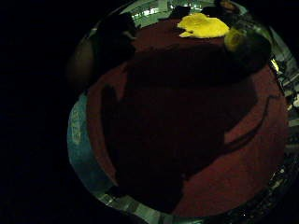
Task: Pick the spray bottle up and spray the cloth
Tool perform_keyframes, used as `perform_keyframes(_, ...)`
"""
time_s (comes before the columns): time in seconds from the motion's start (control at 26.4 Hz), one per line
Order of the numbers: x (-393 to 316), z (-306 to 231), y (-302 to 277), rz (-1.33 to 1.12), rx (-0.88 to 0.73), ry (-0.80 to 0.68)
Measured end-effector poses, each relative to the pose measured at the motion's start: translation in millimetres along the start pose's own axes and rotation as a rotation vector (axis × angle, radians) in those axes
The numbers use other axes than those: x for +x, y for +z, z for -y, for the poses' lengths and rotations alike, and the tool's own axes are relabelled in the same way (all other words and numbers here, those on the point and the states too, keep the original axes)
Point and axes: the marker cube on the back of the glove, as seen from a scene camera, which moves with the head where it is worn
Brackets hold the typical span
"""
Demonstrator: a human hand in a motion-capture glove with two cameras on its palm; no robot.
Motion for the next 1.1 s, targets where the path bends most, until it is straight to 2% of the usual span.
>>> perform_keyframes(0.11,13,-4,-17,0.120,0.068,0.025)
perform_keyframes(0.38,55,-21,-46,0.577,0.230,0.089)
perform_keyframes(0.49,68,-27,-53,0.674,0.300,0.128)
perform_keyframes(0.8,93,-22,-63,0.663,0.364,0.253)
perform_keyframes(1.1,133,22,-71,0.571,0.444,0.391)
